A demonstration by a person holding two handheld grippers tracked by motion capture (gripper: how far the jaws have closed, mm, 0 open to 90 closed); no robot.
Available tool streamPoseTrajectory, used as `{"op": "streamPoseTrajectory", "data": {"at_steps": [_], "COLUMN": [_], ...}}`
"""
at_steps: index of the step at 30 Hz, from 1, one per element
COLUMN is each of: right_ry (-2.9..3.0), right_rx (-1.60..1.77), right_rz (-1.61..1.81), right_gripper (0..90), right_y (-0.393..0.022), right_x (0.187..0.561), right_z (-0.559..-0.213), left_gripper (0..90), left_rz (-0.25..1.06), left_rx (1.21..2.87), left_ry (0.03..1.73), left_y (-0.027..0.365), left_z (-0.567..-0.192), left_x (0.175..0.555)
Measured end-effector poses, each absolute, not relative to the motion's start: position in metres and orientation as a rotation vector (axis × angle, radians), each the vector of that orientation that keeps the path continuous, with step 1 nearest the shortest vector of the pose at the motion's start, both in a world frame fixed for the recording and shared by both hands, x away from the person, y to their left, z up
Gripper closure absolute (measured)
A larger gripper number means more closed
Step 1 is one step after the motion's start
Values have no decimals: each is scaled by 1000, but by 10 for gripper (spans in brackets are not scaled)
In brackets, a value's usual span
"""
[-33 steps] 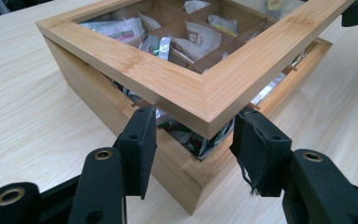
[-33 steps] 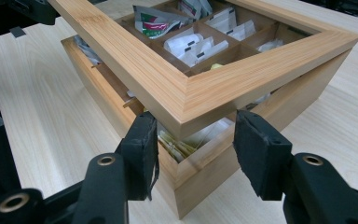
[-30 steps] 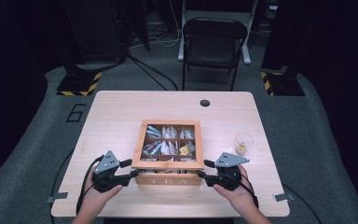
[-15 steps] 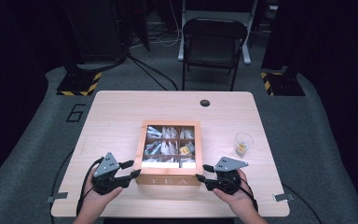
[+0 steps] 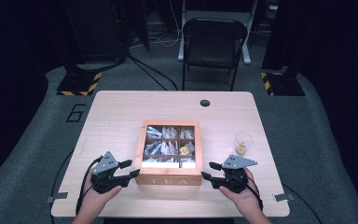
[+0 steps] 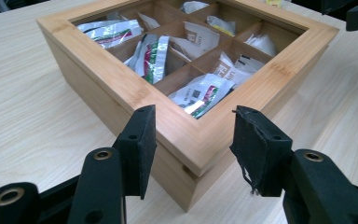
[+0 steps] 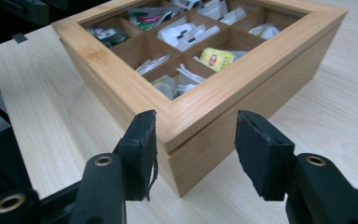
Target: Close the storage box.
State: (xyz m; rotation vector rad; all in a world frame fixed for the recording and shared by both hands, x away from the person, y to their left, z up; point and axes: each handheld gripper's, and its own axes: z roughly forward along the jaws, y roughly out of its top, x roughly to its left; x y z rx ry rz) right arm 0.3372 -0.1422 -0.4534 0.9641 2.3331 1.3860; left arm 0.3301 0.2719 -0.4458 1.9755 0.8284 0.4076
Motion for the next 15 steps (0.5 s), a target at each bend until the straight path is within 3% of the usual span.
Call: {"op": "streamPoseTrajectory", "data": {"at_steps": [15], "right_ry": [2278], "right_rx": [1028], "right_rz": [1319], "right_gripper": [453], "right_y": [-158], "right_x": [342], "right_z": [-462], "left_gripper": [470], "left_rz": [387], "left_rx": [1896], "left_ry": [935], "left_y": [294], "left_z": [-459], "left_x": [337]}}
